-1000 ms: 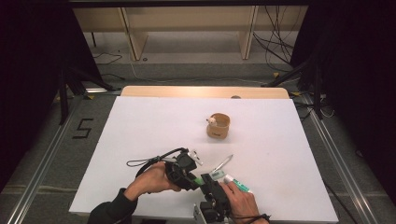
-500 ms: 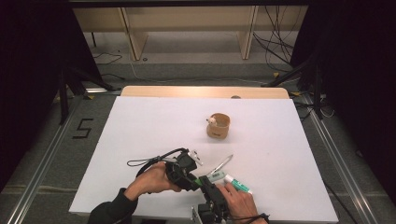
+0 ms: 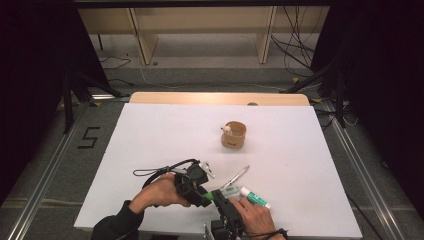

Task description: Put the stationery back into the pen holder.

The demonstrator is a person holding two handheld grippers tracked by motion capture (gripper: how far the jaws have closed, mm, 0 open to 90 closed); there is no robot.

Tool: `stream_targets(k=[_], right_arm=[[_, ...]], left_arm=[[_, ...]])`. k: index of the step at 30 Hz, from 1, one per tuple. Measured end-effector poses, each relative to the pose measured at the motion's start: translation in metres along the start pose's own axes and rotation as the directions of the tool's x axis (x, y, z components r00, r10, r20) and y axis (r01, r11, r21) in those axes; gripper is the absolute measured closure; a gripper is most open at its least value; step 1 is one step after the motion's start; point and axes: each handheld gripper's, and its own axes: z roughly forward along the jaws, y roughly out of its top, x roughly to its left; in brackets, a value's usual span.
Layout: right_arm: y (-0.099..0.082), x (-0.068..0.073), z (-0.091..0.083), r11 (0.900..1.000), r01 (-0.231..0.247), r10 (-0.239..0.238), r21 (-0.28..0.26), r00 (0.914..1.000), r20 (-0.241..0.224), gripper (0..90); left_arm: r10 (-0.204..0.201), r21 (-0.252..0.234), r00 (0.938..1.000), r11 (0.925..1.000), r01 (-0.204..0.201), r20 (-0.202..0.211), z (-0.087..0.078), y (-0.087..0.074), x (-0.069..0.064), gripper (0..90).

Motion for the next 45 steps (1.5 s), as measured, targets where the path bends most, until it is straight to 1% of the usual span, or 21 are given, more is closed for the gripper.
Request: stream_targets(k=[3,7,9,14,19,24,26,28,30,31,32,33,34,35,36,37,38,39,41,42,45], right_arm=[[-0.002,0.0,0.0,1.0,-0.006,0.006,-0.001,1.0,-0.002,76.7],[-0.004,0.0,-0.002,0.9995,-0.03,0.03,0.005,0.9995,-0.006,76.7],[-0.004,-0.001,-0.003,0.9998,-0.019,0.019,-0.009,0.9998,-0.001,76.7],[-0.006,-0.004,-0.006,0.9991,-0.042,0.042,-0.007,0.9991,0.001,76.6],[-0.011,-0.006,-0.005,0.9987,-0.052,0.051,0.002,0.9986,0.015,76.6],[-0.022,-0.014,-0.006,0.993,-0.116,0.116,0.019,0.9929,0.025,76.6],[-0.027,-0.019,-0.007,0.9879,-0.153,0.152,0.027,0.9881,0.024,76.6],[-0.028,-0.021,-0.007,0.9863,-0.163,0.162,0.027,0.9864,0.031,76.6],[-0.029,-0.022,-0.007,0.9824,-0.186,0.185,0.022,0.9824,0.025,76.6],[-0.029,-0.023,-0.007,0.9805,-0.196,0.196,0.017,0.9805,0.017,76.6],[-0.029,-0.025,-0.007,0.9724,-0.233,0.233,0.012,0.9724,0.013,76.6],[-0.029,-0.025,-0.007,0.9724,-0.233,0.233,0.012,0.9724,0.013,76.6],[-0.03,-0.029,-0.008,0.9669,-0.255,0.255,0.005,0.9669,0.004,76.6],[-0.031,-0.03,-0.008,0.962,-0.273,0.273,0.001,0.962,0.001,76.6],[-0.031,-0.03,-0.008,0.962,-0.273,0.273,0.001,0.962,0.001,76.6],[-0.033,-0.036,-0.009,0.9492,-0.314,0.314,-0.017,0.9493,-0.013,76.6],[-0.033,-0.038,-0.01,0.9414,-0.337,0.336,-0.021,0.9415,-0.019,76.6],[-0.033,-0.038,-0.01,0.9414,-0.337,0.336,-0.021,0.9415,-0.019,76.6],[-0.036,-0.043,-0.011,0.9076,-0.419,0.418,-0.029,0.9077,-0.041,76.6],[-0.036,-0.043,-0.011,0.9076,-0.419,0.418,-0.029,0.9077,-0.041,76.6],[-0.043,-0.052,-0.01,0.8663,-0.498,0.495,-0.034,0.8656,-0.076,76.5]], left_arm=[[0.003,-0.011,1.0,0.9999,-0.003,0.006,-0.005,-0.001,0.0,56.6],[0.014,-0.028,0.9988,0.9995,-0.012,0.047,-0.012,-0.005,0.004,51.3],[-0.003,-0.032,0.9995,0.9995,0.004,0.032,-0.015,-0.008,0.008,49.3],[0.001,-0.05,1.0,0.9987,-0.001,0.004,-0.022,-0.014,0.01,38.5],[-0.002,-0.079,0.9998,0.9968,0.001,-0.02,-0.026,-0.02,0.011,33.7],[-0.002,-0.115,0.9989,0.9934,-0.004,-0.047,-0.025,-0.03,0.013,30.9],[-0.012,-0.144,0.9985,0.9895,0.005,-0.053,-0.025,-0.036,0.016,28.3],[-0.017,-0.174,0.9977,0.9847,0.005,-0.066,-0.025,-0.041,0.018,27.2],[-0.028,-0.217,0.9968,0.976,0.011,-0.075,-0.025,-0.046,0.02,26.6],[-0.038,-0.245,0.9961,0.9694,0.018,-0.079,-0.025,-0.049,0.021,26.1],[-0.044,-0.267,0.9951,0.9636,0.018,-0.089,-0.025,-0.051,0.022,25.7],[-0.052,-0.293,0.9934,0.9559,0.02,-0.102,-0.025,-0.054,0.023,25.7],[-0.059,-0.347,0.9869,0.9377,0.004,-0.15,-0.025,-0.058,0.023,25.4],[-0.059,-0.347,0.9869,0.9377,0.004,-0.15,-0.025,-0.058,0.023,25.4],[-0.067,-0.377,0.9833,0.9263,-0.002,-0.169,-0.025,-0.06,0.023,25.4],[-0.082,-0.406,0.9801,0.9139,0.002,-0.181,-0.026,-0.064,0.025,25.4],[-0.097,-0.427,0.9783,0.904,0.009,-0.183,-0.025,-0.067,0.025,25.4],[-0.11,-0.449,0.9741,0.8933,0.01,-0.197,-0.024,-0.07,0.026,25.4],[-0.13,-0.47,0.9683,0.8827,0.015,-0.213,-0.021,-0.074,0.027,24.8],[-0.143,-0.476,0.9652,0.8789,0.022,-0.219,-0.02,-0.077,0.027,24.8],[-0.168,-0.491,0.9537,0.8708,0.025,-0.249,-0.016,-0.083,0.027,22.7]])
